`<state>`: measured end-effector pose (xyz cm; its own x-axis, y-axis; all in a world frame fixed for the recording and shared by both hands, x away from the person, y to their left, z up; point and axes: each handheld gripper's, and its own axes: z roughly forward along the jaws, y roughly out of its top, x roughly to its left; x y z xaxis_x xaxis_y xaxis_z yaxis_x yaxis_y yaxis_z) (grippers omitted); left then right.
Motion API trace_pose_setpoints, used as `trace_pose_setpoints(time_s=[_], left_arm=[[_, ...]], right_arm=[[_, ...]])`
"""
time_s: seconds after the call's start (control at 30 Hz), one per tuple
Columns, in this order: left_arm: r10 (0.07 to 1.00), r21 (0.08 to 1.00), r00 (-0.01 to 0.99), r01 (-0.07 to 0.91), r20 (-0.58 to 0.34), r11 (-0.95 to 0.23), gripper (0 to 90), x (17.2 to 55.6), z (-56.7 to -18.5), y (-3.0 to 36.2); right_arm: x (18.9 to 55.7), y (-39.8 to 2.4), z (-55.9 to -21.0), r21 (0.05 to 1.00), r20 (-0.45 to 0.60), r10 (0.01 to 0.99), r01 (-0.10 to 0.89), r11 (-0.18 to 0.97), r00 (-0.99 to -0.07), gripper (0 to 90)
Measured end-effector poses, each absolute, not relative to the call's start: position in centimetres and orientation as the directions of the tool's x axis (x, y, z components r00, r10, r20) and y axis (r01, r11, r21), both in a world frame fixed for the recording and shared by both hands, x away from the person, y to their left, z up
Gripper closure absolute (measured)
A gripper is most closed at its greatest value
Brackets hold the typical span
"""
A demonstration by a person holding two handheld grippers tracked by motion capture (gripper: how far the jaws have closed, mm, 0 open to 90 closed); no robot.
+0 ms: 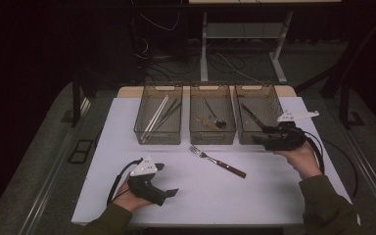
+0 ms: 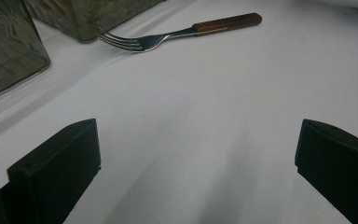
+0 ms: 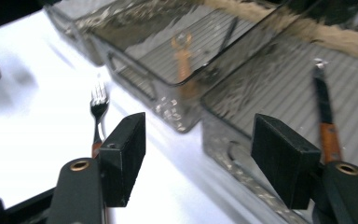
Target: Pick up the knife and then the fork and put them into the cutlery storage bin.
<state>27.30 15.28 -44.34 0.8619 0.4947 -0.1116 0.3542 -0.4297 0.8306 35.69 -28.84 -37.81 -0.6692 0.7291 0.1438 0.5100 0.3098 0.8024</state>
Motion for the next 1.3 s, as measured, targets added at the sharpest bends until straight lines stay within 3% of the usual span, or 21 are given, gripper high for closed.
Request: trace_pose_setpoints(time_s=[0.57, 1.3], left_arm=[[0.493, 0.831, 0.863, 0.355, -0.114, -0.429, 0.0, 27.2, -44.3, 15.2], [0.49, 0.831, 0.864, 0.354, -0.114, -0.43, 0.0, 27.3, -44.3, 15.1]], right_arm=[[35.3, -24.2, -38.9, 0.702, 0.13, 0.646, 0.53, 0.475, -0.752, 40.1], [37.1, -17.6, -40.1, 0.46, 0.107, 0.539, 0.522, 0.718, -0.836, 58.8]])
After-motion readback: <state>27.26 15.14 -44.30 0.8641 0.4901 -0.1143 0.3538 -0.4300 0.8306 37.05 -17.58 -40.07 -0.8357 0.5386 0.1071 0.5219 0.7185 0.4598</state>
